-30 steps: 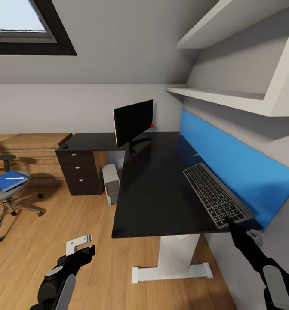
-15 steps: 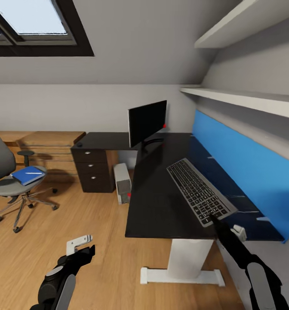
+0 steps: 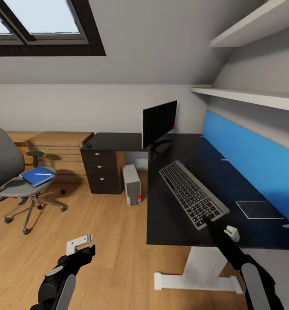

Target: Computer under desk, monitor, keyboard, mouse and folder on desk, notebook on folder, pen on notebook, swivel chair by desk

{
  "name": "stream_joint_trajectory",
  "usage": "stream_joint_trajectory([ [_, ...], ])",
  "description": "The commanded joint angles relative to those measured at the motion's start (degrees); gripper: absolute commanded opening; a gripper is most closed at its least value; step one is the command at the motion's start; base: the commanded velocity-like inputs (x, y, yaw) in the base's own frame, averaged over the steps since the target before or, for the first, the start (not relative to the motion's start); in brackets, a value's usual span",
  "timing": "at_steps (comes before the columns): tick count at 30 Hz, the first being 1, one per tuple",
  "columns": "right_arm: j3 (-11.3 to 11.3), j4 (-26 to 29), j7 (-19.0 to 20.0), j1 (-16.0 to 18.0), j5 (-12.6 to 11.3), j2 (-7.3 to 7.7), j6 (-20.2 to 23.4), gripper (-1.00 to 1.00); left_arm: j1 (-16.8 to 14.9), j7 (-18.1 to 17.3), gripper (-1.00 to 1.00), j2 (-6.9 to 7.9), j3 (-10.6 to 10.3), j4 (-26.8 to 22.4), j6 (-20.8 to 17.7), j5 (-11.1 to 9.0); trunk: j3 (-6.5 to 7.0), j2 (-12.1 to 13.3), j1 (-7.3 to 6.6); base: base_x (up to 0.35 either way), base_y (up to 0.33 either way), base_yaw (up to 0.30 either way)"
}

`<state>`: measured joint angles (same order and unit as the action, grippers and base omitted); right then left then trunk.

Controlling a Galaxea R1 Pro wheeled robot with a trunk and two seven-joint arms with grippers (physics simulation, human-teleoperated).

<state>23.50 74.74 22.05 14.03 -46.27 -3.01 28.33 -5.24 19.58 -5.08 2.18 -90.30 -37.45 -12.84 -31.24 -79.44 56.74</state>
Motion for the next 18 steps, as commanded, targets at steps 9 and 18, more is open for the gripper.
stream_joint_trajectory([
  [9, -1.13, -0.12, 0.11, -0.05, -0.64, -0.80, 0.58, -1.00, -0.04, 0.37, 1.00, -0.02, 0.02, -0.05, -0.21, -0.69, -0.06, -0.03, 0.01, 0.098, 0.306, 0.000],
  [18, -2.04, -0.21, 0.08, -0.14, -0.50, -0.85, 0.58, -1.00, -0.04, 0.37, 1.00, -0.02, 0.02, -0.05, -0.23, -0.77, 0.12, -0.03, 0.01, 0.093, 0.318, 0.000],
])
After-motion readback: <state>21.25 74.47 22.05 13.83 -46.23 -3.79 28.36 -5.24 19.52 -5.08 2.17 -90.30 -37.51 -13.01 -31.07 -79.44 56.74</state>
